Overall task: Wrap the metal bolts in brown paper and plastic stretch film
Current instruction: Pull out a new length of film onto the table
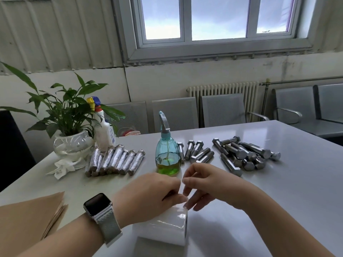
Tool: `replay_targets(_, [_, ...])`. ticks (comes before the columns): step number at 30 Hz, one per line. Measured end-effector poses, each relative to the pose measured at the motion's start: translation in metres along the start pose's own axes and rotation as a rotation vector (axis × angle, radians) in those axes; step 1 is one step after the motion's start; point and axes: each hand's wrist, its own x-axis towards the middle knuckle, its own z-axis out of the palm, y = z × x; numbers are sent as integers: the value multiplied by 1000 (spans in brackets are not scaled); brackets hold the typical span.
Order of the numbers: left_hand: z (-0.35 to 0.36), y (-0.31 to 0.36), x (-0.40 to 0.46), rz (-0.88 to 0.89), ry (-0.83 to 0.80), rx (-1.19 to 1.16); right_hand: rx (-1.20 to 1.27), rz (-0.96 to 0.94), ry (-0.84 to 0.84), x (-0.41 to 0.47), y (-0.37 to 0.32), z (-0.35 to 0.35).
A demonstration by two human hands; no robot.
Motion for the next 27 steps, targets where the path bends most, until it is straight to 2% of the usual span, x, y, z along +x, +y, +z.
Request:
replay_targets(2, [2,1,-4,41,78,21,-61,41,-45,1,6,-3])
replay_targets(4, [6,0,-9,19,169,8,-221,71,-160,2,12,-3])
replay_targets(7, [14,-7,-17,-128,331,-145,-467,18,-330,1,12,-2])
replay_targets(9, [17,-13,-21,-242,423,-244,-475,-19,-336,3,12,4])
replay_targets(13, [25,-18,-28,-524,608,-383,-226,-91,-185,10,22,30])
replay_targets(16, [32,-19,-33,-741,743,-125,-54,-120,-144,15,26,42])
replay_targets(19, [39,-14,-28,-886,714,-105,221,-100,-138,20,28,55])
replay_targets(21, [43,-14,-26,-929,688,-121,292,-86,-81,23,28,64])
replay_targets(23, [43,-17,-29,-935,752,-198,275,-97,2,26,28,66])
replay_targets(25, [40,-24,-32,-918,837,-312,280,-101,97,27,26,61])
replay_targets(27, [40,-32,-35,-940,881,-489,385,-69,169,26,26,50])
